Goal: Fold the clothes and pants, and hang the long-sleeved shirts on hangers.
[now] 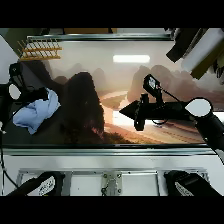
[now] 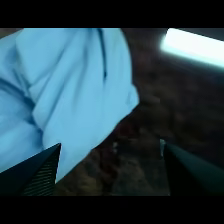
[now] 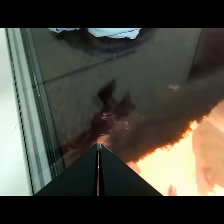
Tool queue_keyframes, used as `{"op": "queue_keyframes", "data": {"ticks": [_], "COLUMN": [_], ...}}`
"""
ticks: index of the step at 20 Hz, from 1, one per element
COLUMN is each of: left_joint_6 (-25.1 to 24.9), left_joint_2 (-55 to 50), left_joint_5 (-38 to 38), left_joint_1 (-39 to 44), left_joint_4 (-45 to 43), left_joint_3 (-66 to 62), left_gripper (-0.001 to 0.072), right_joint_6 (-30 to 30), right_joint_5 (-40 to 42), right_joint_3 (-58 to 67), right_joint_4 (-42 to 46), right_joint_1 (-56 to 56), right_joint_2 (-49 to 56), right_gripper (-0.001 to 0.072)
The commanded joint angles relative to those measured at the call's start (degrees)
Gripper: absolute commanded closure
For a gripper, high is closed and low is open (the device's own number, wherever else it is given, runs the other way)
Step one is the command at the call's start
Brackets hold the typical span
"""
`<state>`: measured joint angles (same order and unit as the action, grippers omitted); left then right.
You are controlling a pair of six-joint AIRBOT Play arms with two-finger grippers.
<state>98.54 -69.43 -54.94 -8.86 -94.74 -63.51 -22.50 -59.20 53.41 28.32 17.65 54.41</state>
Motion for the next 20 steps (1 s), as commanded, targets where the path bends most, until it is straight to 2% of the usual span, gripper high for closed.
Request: {"op": "queue_keyframes", "data": {"ticks": [1, 3, 7, 8, 9, 11, 12, 16, 19, 20], "left_joint_6": [-2.7, -2.7, -2.7, -2.7, -2.5, -2.5, -2.6, -2.8, -4.8, -5.4], "left_joint_2": [-9.1, -13.3, -19.1, -19.5, -19.4, -17.2, -15.2, -2.4, 7.5, 10.6], "left_joint_5": [2.2, 4.2, 3.5, 3.1, 2.7, 2.1, 2.1, 2.1, 4.3, 5.0], "left_joint_1": [-6.5, -7.0, -7.0, -6.9, -6.9, -6.7, -6.1, 1.5, 11.8, 16.4], "left_joint_4": [-0.1, -0.2, -0.3, -0.2, -0.2, 0.5, 0.5, 1.0, 5.9, 7.6], "left_joint_3": [0.0, 0.0, 0.0, 0.0, 0.0, 0.0, 0.0, 0.0, -0.1, -0.6], "left_gripper": [0.0017, 0.0017, 0.0018, 0.0052, 0.0215, 0.0656, 0.0699, 0.0699, 0.0699, 0.0699], "right_joint_6": [0.0, 0.0, 0.0, 0.0, 0.0, -0.1, -0.1, -0.1, -0.6, -4.2], "right_joint_5": [0.0, 0.0, 0.0, 0.0, 0.0, 0.0, 0.0, -0.8, 1.2, 4.4], "right_joint_3": [0.0, 0.0, 0.0, 0.0, 0.0, 0.0, 0.0, 0.0, 0.0, 0.2], "right_joint_4": [0.0, 0.0, 0.0, 0.0, 0.0, -0.3, -2.0, -13.0, -13.4, -11.3], "right_joint_1": [0.0, 0.0, 0.0, 0.0, 0.0, 0.1, 0.1, 0.0, -0.5, -1.4], "right_joint_2": [0.0, 0.0, 0.0, 0.0, 0.0, 0.0, 0.0, 0.0, -0.2, -0.9], "right_gripper": [0.0696, 0.0696, 0.0696, 0.0696, 0.0696, 0.0695, 0.0696, 0.0696, 0.0698, 0.0699]}}
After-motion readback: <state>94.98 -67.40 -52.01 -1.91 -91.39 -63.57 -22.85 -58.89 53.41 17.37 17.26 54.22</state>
